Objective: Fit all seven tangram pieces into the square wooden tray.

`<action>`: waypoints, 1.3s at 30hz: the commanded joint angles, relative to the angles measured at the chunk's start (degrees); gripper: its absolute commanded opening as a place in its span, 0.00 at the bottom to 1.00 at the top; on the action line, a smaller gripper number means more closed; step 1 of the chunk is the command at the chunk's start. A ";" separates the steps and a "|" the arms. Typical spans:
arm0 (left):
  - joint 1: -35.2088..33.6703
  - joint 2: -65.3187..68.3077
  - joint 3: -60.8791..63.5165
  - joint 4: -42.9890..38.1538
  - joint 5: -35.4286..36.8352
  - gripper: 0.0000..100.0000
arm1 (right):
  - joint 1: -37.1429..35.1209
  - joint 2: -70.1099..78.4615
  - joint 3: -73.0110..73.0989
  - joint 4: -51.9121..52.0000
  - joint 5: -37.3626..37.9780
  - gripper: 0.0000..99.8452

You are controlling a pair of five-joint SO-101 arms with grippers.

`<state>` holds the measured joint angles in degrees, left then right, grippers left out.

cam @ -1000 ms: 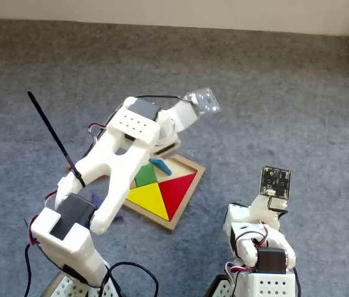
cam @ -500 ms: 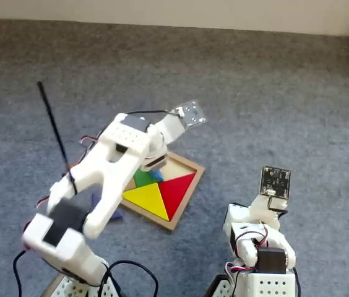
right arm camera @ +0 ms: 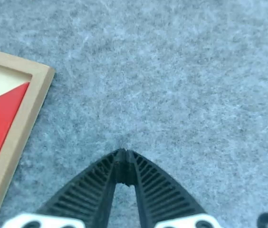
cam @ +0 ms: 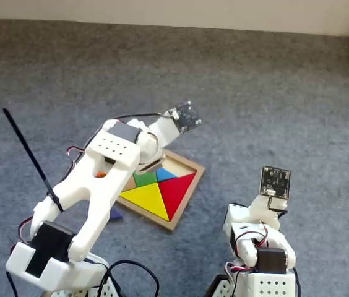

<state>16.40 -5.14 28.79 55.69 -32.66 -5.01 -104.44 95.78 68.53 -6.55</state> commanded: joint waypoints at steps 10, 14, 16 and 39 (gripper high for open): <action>2.95 -2.68 14.11 -23.91 0.70 0.16 | 0.57 -0.66 6.64 -0.22 0.44 0.00; 3.47 -2.68 17.54 -28.31 5.01 0.16 | 0.57 -0.66 6.64 -0.22 0.44 0.00; 3.38 -2.95 18.42 -28.40 4.92 0.16 | 0.57 -0.66 6.64 -0.22 0.44 0.00; 5.85 -8.57 12.97 -22.95 10.02 0.16 | 0.57 -0.66 6.64 -0.22 0.44 0.00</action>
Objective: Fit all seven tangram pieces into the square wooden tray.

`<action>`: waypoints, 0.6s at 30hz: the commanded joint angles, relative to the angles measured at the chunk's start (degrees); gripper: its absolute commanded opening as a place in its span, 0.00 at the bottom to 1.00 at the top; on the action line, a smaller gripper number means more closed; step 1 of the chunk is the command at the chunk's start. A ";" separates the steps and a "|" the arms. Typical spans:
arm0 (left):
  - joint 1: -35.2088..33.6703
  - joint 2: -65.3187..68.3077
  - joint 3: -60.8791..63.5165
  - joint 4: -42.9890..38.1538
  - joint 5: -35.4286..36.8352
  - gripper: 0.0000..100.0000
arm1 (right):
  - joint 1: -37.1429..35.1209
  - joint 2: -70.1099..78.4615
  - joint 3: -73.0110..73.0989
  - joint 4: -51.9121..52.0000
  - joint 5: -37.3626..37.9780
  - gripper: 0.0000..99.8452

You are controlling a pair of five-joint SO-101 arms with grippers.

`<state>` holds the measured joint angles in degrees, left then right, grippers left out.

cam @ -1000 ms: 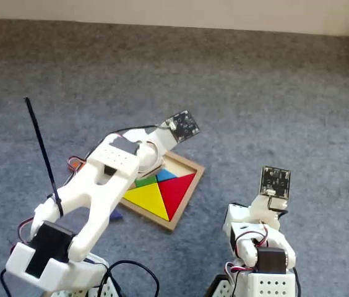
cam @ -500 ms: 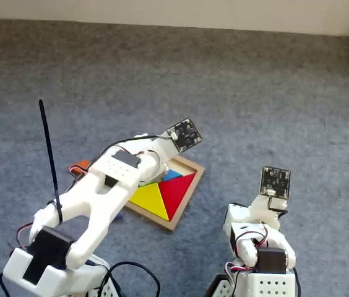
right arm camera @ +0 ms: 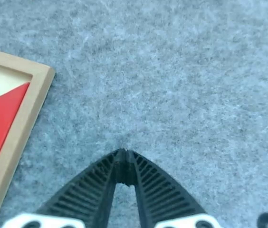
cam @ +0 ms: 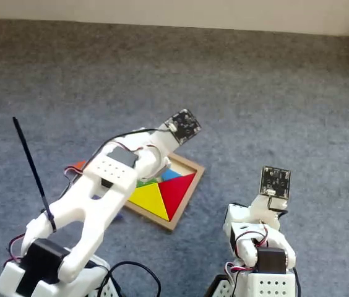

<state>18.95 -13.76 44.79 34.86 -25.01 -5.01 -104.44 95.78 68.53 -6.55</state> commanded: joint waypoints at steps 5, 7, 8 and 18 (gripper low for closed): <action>4.70 6.90 -3.21 -8.09 4.75 0.16 | 0.57 -0.66 6.64 -0.22 0.44 0.00; 4.62 10.07 -3.30 -9.58 4.84 0.16 | 0.57 -0.66 6.64 -0.22 0.44 0.00; 4.44 11.21 -3.30 -9.67 4.75 0.16 | 0.57 -0.66 6.64 -0.22 0.44 0.00; 2.59 6.90 -2.77 3.08 0.53 0.16 | 0.57 -0.66 6.64 -0.22 0.44 0.00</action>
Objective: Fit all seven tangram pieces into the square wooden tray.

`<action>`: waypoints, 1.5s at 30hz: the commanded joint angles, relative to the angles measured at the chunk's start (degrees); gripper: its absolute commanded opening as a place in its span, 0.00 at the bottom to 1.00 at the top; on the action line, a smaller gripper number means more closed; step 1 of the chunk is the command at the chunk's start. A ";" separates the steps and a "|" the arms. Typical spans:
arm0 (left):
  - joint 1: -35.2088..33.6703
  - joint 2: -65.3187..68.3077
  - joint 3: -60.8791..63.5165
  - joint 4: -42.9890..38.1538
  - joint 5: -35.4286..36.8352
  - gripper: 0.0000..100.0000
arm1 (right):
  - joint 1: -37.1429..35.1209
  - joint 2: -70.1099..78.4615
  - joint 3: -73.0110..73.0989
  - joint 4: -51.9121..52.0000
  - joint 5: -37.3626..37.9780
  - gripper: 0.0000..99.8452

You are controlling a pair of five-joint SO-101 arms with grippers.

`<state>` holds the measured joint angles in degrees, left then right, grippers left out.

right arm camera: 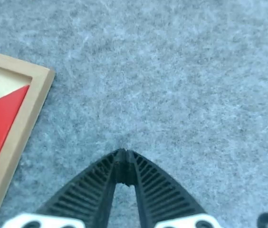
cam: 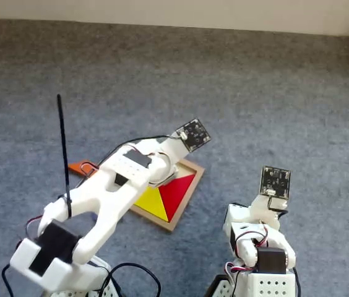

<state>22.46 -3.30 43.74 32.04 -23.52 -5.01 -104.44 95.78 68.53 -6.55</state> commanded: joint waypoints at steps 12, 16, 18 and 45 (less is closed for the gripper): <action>-5.85 -16.40 -2.24 9.23 2.02 0.16 | 0.57 -0.66 6.64 -0.22 0.44 0.00; -13.32 -24.22 -2.33 14.33 2.73 0.17 | 0.57 -0.66 6.64 -0.22 0.44 0.00; -17.45 -27.03 -2.33 17.67 1.14 0.20 | 0.57 -0.66 6.64 -0.22 0.44 0.00; -39.25 -27.47 -2.95 26.29 -35.08 0.29 | 0.57 -0.66 6.64 -0.92 0.26 0.00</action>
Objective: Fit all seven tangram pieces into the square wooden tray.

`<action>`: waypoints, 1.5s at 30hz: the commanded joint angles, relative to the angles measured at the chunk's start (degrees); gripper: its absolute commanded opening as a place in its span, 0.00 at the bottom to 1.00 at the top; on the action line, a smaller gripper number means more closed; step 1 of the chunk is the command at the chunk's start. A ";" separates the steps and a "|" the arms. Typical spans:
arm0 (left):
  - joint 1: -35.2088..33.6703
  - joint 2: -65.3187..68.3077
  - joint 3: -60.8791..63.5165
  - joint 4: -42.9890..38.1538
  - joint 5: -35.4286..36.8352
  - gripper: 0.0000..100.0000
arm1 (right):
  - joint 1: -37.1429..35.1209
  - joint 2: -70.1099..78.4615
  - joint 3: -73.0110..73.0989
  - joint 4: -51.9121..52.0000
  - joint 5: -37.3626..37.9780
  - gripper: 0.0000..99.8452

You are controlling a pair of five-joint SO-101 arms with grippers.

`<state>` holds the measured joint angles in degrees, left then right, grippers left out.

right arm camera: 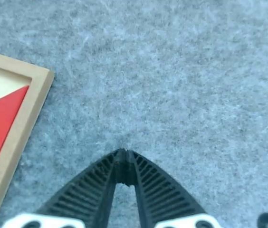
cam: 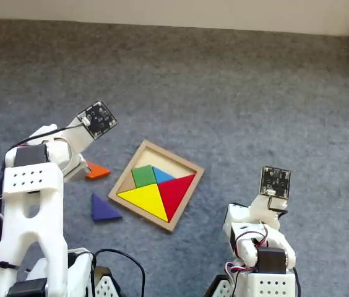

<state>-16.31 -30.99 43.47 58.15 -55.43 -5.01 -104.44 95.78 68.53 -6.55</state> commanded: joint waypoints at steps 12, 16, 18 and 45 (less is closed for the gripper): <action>2.15 26.07 -25.27 12.48 -9.58 0.28 | 0.57 -0.66 6.64 -0.92 0.26 0.00; 2.59 33.01 -29.14 12.48 -13.71 0.28 | 0.57 -0.66 6.64 -0.92 0.35 0.00; 2.59 35.74 -30.11 12.48 -16.35 0.28 | 0.57 -0.66 6.64 -0.92 0.35 0.00; 6.37 46.73 -31.96 12.40 -14.42 0.08 | 0.57 -0.66 6.64 -0.92 0.44 0.00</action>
<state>-11.65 19.65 13.76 68.70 -72.66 -5.01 -104.44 95.78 68.53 -6.55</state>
